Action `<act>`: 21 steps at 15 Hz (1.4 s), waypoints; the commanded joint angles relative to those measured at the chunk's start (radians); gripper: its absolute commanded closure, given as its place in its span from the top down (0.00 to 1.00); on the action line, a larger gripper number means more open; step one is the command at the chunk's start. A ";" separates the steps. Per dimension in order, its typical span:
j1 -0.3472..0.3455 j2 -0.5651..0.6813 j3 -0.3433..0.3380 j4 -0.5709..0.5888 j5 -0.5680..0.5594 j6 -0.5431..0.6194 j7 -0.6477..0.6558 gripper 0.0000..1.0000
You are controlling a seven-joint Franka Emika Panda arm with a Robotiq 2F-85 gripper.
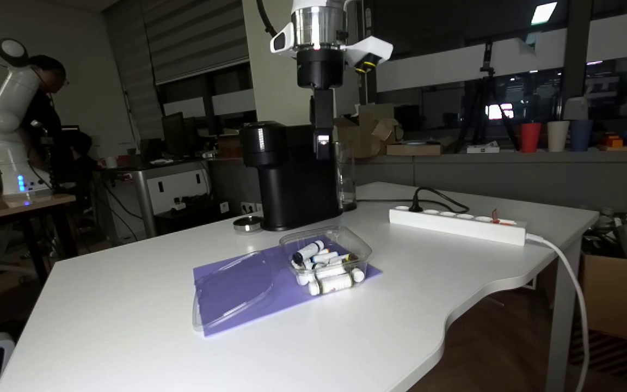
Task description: Move a bottle from the container to the mat
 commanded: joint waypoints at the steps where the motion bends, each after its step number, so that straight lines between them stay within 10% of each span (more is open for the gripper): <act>1: -0.008 0.036 0.031 0.018 -0.045 0.030 -0.071 1.00; 8: -0.004 0.203 0.081 0.074 -0.127 0.054 -0.291 1.00; 21: -0.005 0.435 0.072 0.258 -0.303 0.068 -0.315 1.00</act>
